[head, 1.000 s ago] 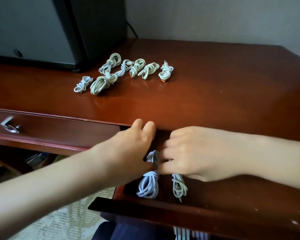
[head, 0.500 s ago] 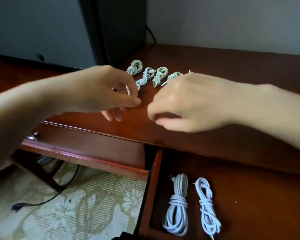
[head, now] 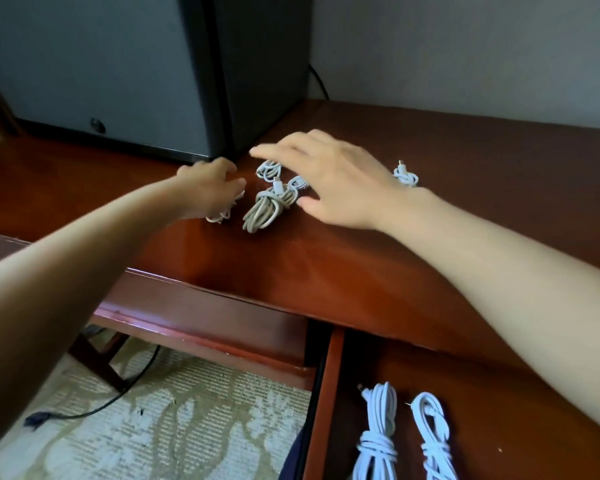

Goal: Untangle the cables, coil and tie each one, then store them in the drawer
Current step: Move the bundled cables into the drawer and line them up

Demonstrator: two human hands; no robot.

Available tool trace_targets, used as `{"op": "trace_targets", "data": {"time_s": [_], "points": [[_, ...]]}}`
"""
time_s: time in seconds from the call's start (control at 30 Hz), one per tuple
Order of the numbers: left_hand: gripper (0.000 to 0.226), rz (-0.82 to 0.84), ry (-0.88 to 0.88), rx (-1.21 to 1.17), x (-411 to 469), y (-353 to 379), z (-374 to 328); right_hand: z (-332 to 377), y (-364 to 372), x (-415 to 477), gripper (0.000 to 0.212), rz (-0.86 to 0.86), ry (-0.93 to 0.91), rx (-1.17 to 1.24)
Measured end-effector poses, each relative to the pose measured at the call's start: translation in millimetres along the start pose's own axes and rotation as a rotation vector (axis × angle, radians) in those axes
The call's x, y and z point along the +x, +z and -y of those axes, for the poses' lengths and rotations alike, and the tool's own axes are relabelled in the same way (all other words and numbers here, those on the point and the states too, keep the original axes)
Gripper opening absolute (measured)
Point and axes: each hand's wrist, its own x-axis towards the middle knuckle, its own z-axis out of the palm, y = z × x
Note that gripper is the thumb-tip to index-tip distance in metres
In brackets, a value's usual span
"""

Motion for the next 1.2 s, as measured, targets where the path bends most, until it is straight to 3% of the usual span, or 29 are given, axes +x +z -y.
{"op": "trace_targets", "data": {"time_s": [0.1, 0.2, 0.43, 0.7, 0.9, 1.1, 1.2], "points": [[0.044, 0.094, 0.051, 0.319, 5.4, 12.4, -2.5, 8.9, 17.3, 0.4, 0.083, 0.092, 0.001, 0.052], [0.045, 0.104, 0.079, 0.341, 16.2, 20.1, 2.4, 13.9, 31.4, 0.9, 0.080, 0.203, 0.052, 0.097], [0.037, -0.061, 0.121, 0.202, 8.6, 15.3, -2.7, 16.4, 30.0, -0.3, 0.060, 0.182, 0.078, 0.123], [0.029, -0.099, 0.149, -0.010, -5.8, 5.7, -5.2, 24.7, 30.5, -11.2, 0.054, 0.049, 0.063, -0.009], [0.021, -0.102, 0.180, -0.094, -26.8, 5.7, -18.4, 25.6, 24.3, -28.6, 0.050, 0.049, 0.004, -0.088], [0.022, -0.051, 0.298, -0.082, -66.6, 11.6, -39.1, 27.7, -17.1, -58.3, 0.056, 0.253, -0.159, -0.135], [0.017, 0.048, 0.299, -0.211, -88.8, 16.6, -50.4, 31.1, -39.1, -82.4, 0.049, 0.350, -0.192, -0.172]]}}
